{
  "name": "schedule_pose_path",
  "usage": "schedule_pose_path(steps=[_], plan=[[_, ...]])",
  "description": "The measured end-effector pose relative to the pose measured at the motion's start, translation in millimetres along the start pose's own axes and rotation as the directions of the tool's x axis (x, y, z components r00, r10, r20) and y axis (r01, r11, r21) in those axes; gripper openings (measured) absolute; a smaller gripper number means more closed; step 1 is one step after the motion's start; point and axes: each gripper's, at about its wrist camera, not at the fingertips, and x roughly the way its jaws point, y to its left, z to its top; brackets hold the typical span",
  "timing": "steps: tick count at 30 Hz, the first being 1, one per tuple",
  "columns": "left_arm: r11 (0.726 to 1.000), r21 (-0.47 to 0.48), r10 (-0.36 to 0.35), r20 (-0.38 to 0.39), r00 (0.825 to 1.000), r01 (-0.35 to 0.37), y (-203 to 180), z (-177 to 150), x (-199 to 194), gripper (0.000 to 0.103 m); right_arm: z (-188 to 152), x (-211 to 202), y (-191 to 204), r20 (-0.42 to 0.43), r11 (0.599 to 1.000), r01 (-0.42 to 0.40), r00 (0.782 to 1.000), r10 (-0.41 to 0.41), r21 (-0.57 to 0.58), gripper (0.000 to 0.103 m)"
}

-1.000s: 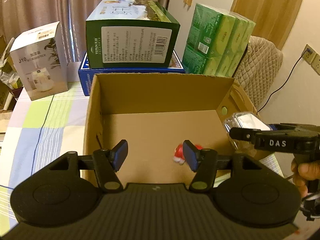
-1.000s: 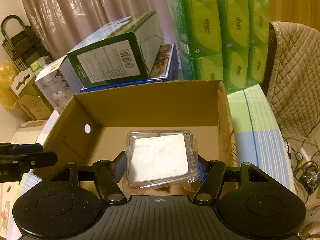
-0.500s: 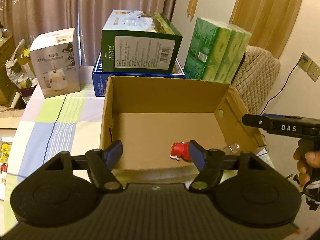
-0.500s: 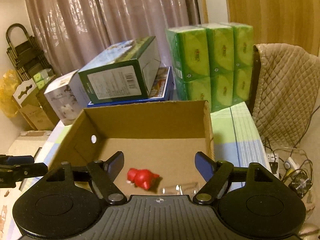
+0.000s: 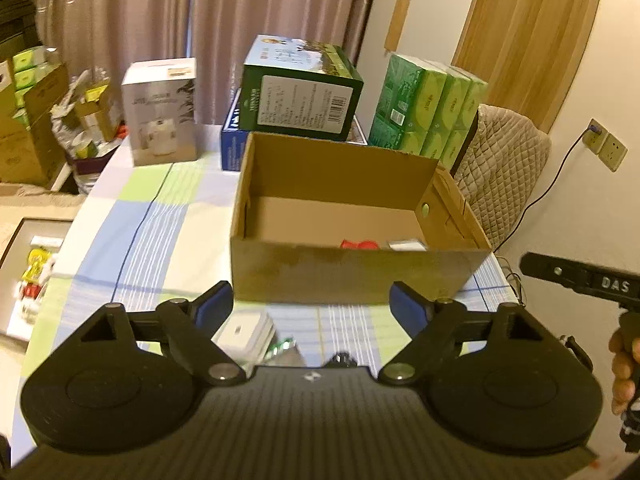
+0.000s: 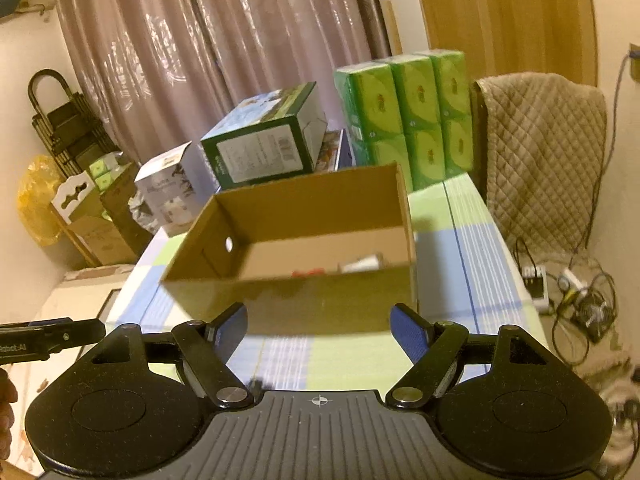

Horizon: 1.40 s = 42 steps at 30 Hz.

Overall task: Organize objects
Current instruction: 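Move both tools back toward the remaining items on the table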

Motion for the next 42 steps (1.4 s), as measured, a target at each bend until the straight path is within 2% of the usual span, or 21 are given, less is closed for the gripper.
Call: schedule_pose_path(steps=[10,18,27,42], plan=[[0.998,-0.049,0.034,-0.008,0.999,-0.034,2,-70,-50,0.088,-79,-49,6,-0.025,0.999,0.020,1.000,-0.019,0.043,0.076],[0.994,-0.081,0.067,-0.042,0.997,-0.071,9,-113,-63,0.090,-125,-66,6,-0.050,0.998,0.062,0.997,-0.062,0.009,0.076],[0.990,-0.114,0.074,-0.086,0.993,-0.084,17,-144,-64,0.090,-155,-65,0,-0.108,0.997,0.067,0.992,-0.063,0.034,0.076],[0.991,-0.109,0.069,-0.127,0.989,-0.083,17,-152,-47,0.092,-166,-43,-7,-0.165,0.995,0.078,0.984,-0.067,0.061,0.076]])
